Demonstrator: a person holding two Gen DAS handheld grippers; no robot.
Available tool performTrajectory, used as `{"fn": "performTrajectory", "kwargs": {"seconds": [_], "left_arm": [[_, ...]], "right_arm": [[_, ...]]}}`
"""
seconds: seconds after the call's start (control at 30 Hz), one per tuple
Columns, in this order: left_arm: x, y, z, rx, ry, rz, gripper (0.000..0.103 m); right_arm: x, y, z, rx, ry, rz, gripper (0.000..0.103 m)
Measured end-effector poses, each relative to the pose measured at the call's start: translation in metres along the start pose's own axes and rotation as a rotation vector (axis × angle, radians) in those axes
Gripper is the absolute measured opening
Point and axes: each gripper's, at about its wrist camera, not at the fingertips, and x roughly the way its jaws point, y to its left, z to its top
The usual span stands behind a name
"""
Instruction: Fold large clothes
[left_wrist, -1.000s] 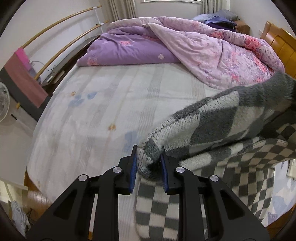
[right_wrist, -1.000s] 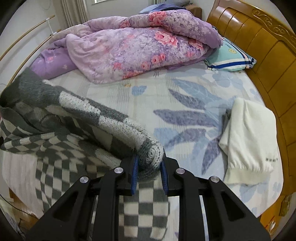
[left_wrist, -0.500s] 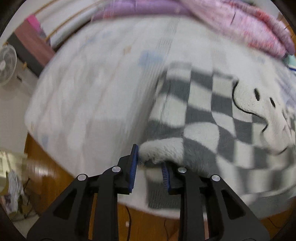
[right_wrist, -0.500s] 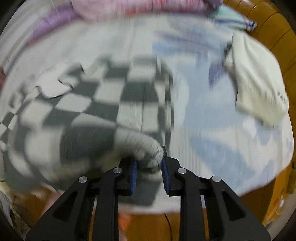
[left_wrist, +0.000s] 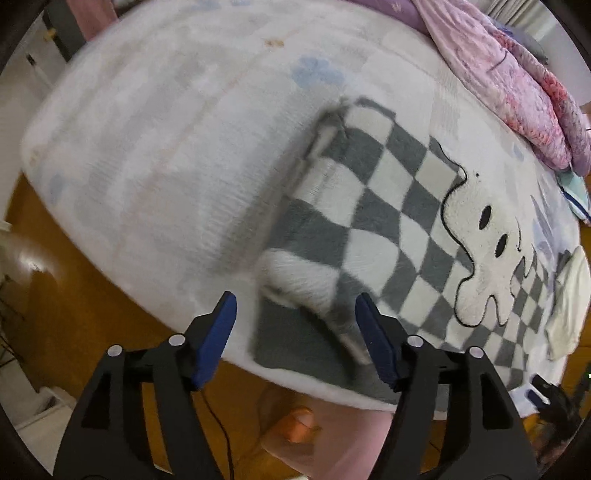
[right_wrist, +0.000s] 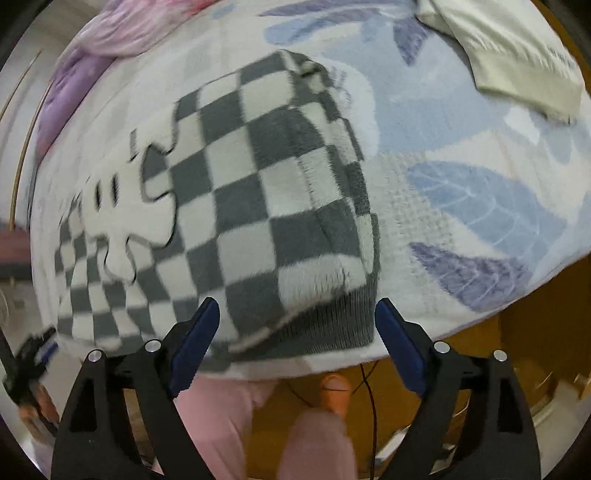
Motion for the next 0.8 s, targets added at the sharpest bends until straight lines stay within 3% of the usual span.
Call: {"fn": "performTrajectory", "kwargs": {"seconds": [0.03,0.07,0.13,0.2,0.37,0.53,0.6,0.67,0.7,0.8], "left_arm": [[0.009,-0.002,0.000,0.003,0.017,0.023,0.064],[0.028,-0.006,0.002,0.009,0.047,0.056,0.042],[0.058,-0.007,0.003,-0.001,0.126,0.102,0.029],[0.072,-0.008,0.002,0.002,0.186,0.098,0.017],[0.059,-0.018,-0.011,0.084,0.176,0.123,0.017],[0.093,-0.016,-0.017,0.084,0.220,0.149,0.017],[0.099,-0.020,-0.017,0.100,0.212,0.163,0.018],[0.096,-0.026,-0.017,0.140,0.215,0.170,0.018],[0.094,-0.025,-0.019,0.147,0.207,0.160,0.018],[0.091,-0.023,-0.023,0.151,0.177,0.132,0.018]], "right_arm": [[0.018,-0.001,0.006,0.027,0.029,0.009,0.070],[0.031,-0.002,0.009,0.050,0.050,-0.026,0.066],[0.052,-0.009,0.012,0.107,0.054,-0.058,0.026],[0.052,-0.016,0.012,0.177,0.031,-0.058,0.019],[0.020,-0.011,0.004,0.134,-0.017,-0.121,0.014],[0.057,-0.025,0.012,0.156,0.034,-0.148,0.017],[0.064,-0.018,0.015,0.144,0.065,-0.178,0.022],[0.060,-0.012,0.015,0.153,0.102,-0.197,0.039],[0.060,-0.008,0.015,0.161,0.126,-0.180,0.059],[0.063,-0.005,-0.004,0.264,0.199,0.014,0.066]]}}
